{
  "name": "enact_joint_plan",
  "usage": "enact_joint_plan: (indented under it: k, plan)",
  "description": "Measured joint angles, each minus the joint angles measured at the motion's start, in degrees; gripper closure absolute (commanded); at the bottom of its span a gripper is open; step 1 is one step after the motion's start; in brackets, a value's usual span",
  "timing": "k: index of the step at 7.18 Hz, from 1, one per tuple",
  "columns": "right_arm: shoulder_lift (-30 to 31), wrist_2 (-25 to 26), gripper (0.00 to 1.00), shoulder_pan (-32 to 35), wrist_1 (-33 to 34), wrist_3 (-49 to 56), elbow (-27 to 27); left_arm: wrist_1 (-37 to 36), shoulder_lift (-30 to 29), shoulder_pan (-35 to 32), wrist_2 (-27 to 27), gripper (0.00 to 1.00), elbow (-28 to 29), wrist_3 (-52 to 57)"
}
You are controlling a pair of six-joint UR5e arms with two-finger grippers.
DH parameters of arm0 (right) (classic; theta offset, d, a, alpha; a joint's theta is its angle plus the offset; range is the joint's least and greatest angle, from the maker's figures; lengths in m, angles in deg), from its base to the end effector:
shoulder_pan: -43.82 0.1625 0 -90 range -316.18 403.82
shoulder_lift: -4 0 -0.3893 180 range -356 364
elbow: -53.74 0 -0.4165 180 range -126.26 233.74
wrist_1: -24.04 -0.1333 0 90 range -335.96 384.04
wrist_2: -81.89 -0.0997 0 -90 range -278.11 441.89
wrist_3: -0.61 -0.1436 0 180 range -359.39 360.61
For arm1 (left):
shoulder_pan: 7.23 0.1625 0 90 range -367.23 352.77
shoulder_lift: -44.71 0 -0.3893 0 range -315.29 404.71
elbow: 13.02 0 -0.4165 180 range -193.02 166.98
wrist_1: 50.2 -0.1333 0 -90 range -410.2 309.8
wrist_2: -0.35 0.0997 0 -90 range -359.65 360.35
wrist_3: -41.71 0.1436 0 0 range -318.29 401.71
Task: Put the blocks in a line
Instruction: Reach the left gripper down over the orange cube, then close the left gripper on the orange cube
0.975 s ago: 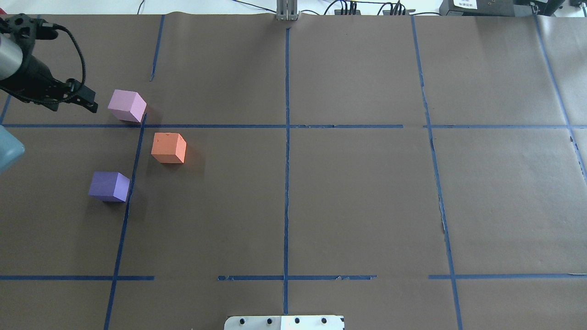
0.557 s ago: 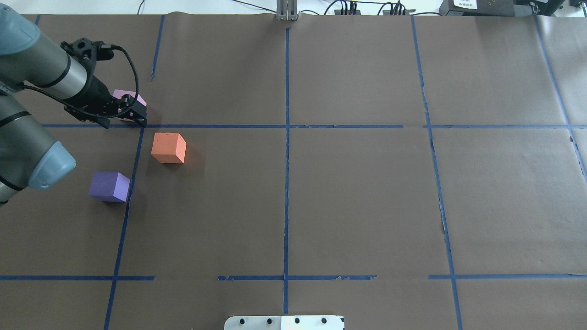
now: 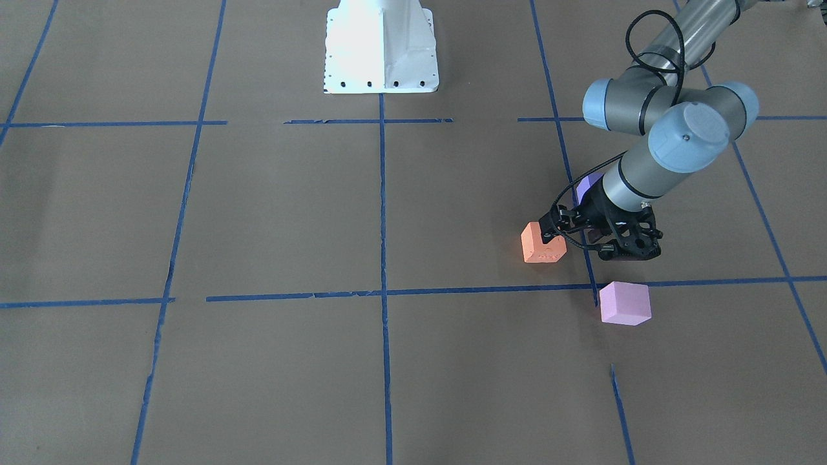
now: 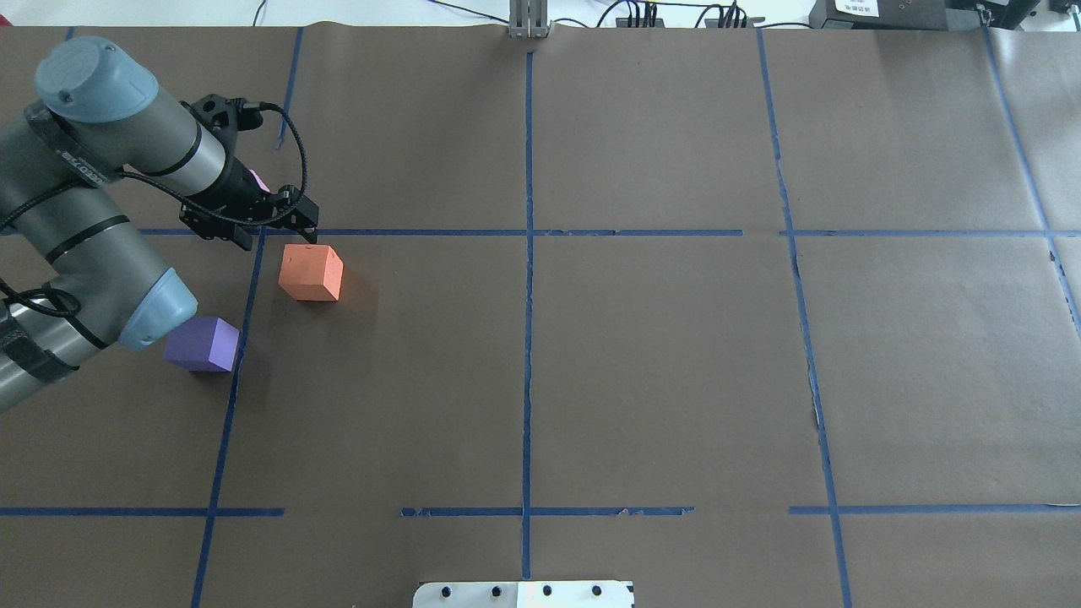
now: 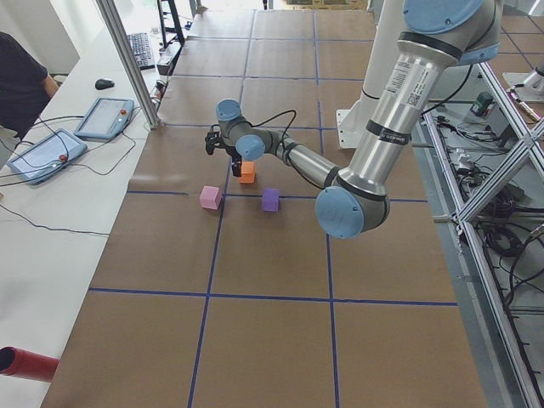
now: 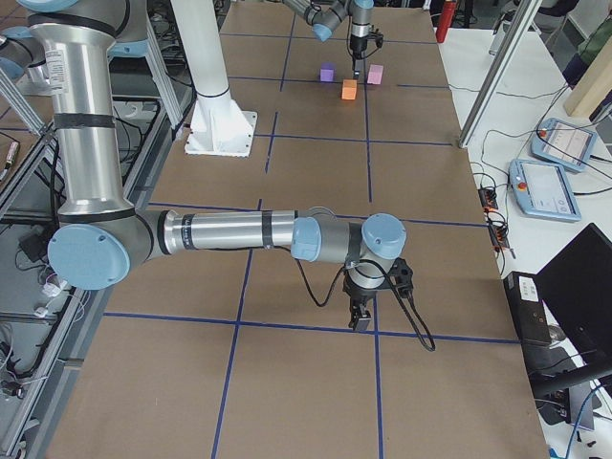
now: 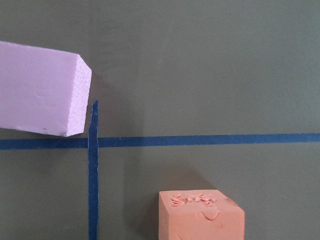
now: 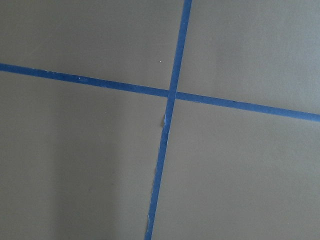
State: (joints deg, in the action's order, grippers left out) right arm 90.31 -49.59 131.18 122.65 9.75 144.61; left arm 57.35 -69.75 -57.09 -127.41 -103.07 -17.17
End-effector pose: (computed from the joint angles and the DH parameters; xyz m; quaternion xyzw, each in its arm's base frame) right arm 0.0136 -0.5333 0.6322 -0.0129 -0.3552 -0.0835 0.9310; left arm 0.4103 -0.5569 0.3616 -0.0092 0.4543 -0.0292 0.8903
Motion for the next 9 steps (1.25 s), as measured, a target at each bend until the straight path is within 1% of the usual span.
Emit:
enact_joint_plan:
  k: [2,4,9]
  plan:
    - [0.00,0.00,0.00,0.00,0.00,0.00,0.00,-0.57,-0.40,1.68,1.22,0.00,0.20,-3.34]
    - [0.00,0.00,0.00,0.00,0.00,0.00,0.00,-3.34,-0.56,2.45,2.98,0.00,-0.02,-3.90]
    - [0.00,0.00,0.00,0.00,0.00,0.00,0.00,-4.53,-1.51,4.17,3.50,0.00,0.88,-3.42]
